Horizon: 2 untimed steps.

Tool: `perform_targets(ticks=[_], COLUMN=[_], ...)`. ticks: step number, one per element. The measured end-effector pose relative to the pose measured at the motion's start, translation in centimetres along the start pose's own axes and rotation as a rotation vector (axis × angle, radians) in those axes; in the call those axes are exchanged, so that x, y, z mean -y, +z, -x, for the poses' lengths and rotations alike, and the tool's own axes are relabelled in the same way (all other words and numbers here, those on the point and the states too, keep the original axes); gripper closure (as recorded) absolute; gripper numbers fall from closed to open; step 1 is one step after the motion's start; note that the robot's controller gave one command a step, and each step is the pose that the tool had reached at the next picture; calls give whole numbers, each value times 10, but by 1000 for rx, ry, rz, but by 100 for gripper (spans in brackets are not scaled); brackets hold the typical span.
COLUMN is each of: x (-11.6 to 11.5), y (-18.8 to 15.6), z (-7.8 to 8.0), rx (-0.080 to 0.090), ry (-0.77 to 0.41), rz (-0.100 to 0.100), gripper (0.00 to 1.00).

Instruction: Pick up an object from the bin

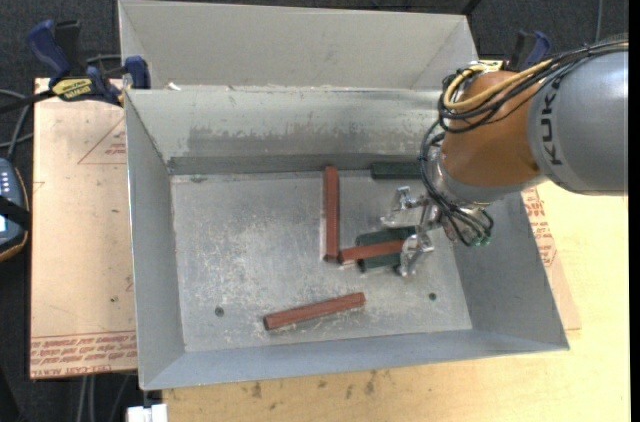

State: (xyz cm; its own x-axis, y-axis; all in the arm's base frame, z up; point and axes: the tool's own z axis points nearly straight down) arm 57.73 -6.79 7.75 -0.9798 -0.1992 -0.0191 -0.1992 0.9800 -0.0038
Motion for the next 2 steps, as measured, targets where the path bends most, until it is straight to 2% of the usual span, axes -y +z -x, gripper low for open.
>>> perform_targets(ticks=[1, 2], x=[0, -17], y=[0, -193], z=[0, 0], rx=[0, -16], ry=[-1, -18], rz=[0, 4], gripper=[100, 100])
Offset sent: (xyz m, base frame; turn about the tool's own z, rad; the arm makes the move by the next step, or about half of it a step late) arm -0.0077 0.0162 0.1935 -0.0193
